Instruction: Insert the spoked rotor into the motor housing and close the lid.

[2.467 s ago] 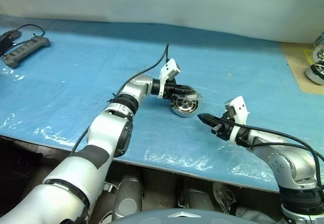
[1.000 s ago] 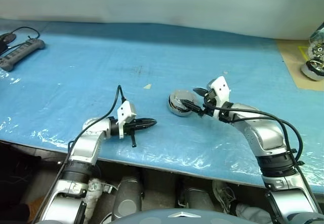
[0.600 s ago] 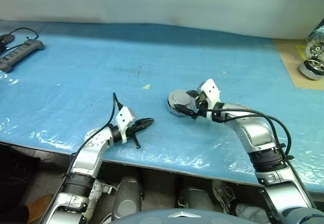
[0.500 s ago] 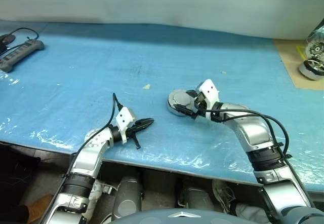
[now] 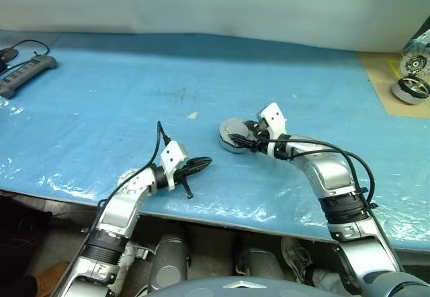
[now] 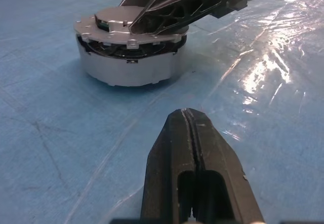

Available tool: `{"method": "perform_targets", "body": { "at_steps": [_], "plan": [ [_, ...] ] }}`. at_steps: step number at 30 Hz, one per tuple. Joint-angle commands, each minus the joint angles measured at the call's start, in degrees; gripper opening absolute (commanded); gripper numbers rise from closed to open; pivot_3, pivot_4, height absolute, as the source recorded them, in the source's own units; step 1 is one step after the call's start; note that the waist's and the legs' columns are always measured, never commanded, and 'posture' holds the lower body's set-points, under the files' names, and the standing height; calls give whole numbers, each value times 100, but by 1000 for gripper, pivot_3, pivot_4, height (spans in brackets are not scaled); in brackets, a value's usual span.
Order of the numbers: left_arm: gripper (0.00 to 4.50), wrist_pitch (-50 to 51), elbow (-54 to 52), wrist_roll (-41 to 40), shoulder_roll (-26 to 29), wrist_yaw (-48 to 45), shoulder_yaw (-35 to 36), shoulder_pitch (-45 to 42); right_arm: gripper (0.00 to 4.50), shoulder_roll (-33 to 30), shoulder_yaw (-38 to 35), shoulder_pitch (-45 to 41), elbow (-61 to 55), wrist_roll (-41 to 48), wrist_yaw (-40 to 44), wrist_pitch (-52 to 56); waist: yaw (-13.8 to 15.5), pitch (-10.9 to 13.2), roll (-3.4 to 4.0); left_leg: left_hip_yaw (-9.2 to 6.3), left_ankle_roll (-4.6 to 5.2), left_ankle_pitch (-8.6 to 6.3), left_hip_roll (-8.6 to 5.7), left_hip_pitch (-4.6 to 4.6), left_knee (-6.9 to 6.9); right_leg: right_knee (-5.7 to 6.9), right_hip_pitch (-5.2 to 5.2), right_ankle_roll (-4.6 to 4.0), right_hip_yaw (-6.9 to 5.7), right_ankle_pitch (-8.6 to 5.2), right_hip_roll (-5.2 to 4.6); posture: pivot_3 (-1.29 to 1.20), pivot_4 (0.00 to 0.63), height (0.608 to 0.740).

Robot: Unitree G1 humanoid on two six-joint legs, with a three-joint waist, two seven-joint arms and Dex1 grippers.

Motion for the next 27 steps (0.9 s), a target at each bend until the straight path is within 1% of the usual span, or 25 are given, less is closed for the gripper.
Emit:
{"method": "perform_targets", "body": {
  "at_steps": [1, 4, 9, 12, 15, 17, 19, 23, 24, 25, 27],
  "plan": [
    [0, 105, -292, -114, 10, 75, -43, -59, 2945, -41, 245, -51, 209, -327, -17, -293, -13, 0, 0, 0, 0, 0, 0, 1, 0, 0, 1, 0, 1, 0, 0, 0, 150, 740],
    [0, 145, -280, -129, 24, 91, -54, -83, 2945, -58, 301, 46, 545, -509, -47, -459, -40, 0, -1, 0, -1, 0, -1, 11, 0, 0, 10, 0, 2, 0, 0, 0, 150, 740],
    [0, 67, -176, -134, 49, 94, -46, -60, 2945, -120, 472, 182, 922, -802, -138, -696, -64, -2, -2, 0, -2, -1, -3, 60, 0, -3, 54, 4, 4, -2, -2, 0, 150, 740],
    [0, 5, -136, -144, 61, 90, -43, -24, 2945, -187, 677, 318, 1075, -1046, -187, -871, -64, -5, -5, 0, -2, -1, -4, 91, -1, -6, 81, 42, 7, -25, -3, 0, 150, 740],
    [0, 7, -114, -166, 52, 115, -23, -37, 2945, -85, 624, 391, 1089, -940, -219, -750, -60, -5, -6, -1, -3, -2, -6, 152, -20, -37, 135, 49, 8, -29, -3, 0, 150, 740],
    [0, 35, -77, -200, 34, 138, 10, -82, 2945, -78, 671, 463, 1039, -899, -164, -642, -58, -12, -16, -1, -4, -3, -14, 184, -45, -65, 152, 51, 9, -30, -6, 0, 150, 740],
    [0, 85, -30, -215, 19, 184, 36, -171, 2945, -157, 733, 585, 876, -848, -9, -537, -53, -23, -31, -1, -4, -3, -21, 189, -53, -68, 154, 52, 14, -31, -9, 0, 150, 740],
    [0, 116, 92, -271, 2, 220, 95, -377, 2945, -556, 784, 1072, -22, -302, 756, 14, 44, -43, -43, 0, -4, -3, -28, 185, -90, -78, 165, 55, 16, -34, -9, 0, 150, 740],
    [0, 100, 110, -265, 10, 217, 82, -395, 2945, -670, 829, 1156, -203, -220, 891, 128, 44, -51, -47, 0, -4, -3, -29, 181, -99, -80, 165, 48, 16, -34, -7, 0, 150, 740],
    [0, 107, 119, -265, 8, 227, 73, -421, 2945, -770, 852, 1228, -380, -127, 1010, 260, 42, -61, -50, 0, -6, -4, -30, 180, -107, -81, 164, 21, 16, -29, -6, 0, 150, 740],
    [0, 101, 144, -277, 8, 207, 56, -452, 2945, -863, 816, 1254, -591, 16, 1074, 536, 38, -66, -53, 0, -22, -16, -29, 179, -112, -80, 161, 6, 16, -44, -4, 0, 150, 740]
  ]
}}
